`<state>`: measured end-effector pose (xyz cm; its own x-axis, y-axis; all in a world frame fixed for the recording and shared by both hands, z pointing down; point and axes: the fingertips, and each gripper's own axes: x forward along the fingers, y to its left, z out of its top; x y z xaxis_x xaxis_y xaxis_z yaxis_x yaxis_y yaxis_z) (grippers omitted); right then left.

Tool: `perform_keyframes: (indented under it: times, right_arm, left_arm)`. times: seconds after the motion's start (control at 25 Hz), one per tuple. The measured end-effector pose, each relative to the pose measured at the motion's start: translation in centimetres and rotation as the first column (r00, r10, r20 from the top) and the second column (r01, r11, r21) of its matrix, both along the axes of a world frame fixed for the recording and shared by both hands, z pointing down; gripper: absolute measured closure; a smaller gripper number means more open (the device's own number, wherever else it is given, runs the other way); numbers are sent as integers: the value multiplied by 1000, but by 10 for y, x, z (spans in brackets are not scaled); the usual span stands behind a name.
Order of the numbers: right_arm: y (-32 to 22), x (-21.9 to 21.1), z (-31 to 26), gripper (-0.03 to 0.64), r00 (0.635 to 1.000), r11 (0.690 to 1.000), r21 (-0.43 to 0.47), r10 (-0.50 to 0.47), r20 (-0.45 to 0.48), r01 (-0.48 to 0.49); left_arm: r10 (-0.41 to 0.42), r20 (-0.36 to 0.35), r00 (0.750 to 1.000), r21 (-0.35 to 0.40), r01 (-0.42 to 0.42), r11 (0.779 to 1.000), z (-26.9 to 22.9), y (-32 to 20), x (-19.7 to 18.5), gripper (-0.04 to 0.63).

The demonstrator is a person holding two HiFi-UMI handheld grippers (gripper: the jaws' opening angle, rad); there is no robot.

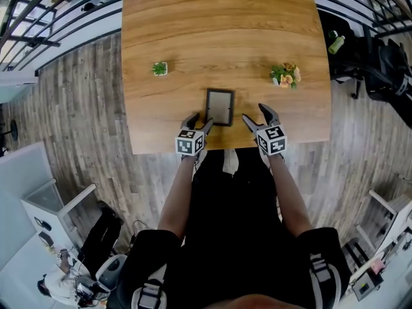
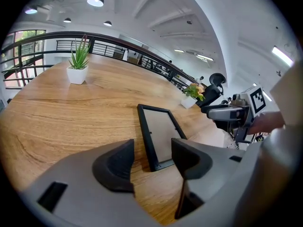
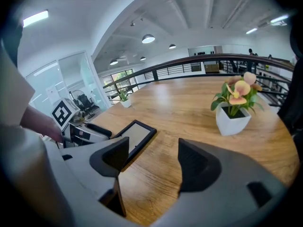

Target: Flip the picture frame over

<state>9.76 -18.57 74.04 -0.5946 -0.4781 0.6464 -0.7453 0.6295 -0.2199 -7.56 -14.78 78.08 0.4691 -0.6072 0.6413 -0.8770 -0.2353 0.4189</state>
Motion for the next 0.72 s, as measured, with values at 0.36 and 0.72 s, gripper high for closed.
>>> perform_keyframes:
  times: [0.36,0.72]
  right_arm:
    - [-3,11,5,285,1000,1000,-10,-8,-13,8]
    - [-1,3,2,284,998,998,2,-65,-25,65]
  left_arm:
    - [-13,27,1000,-4,14,1000,5,-10,5,399]
    - [-38,74,997,-23,39,999,12,-10,4,465]
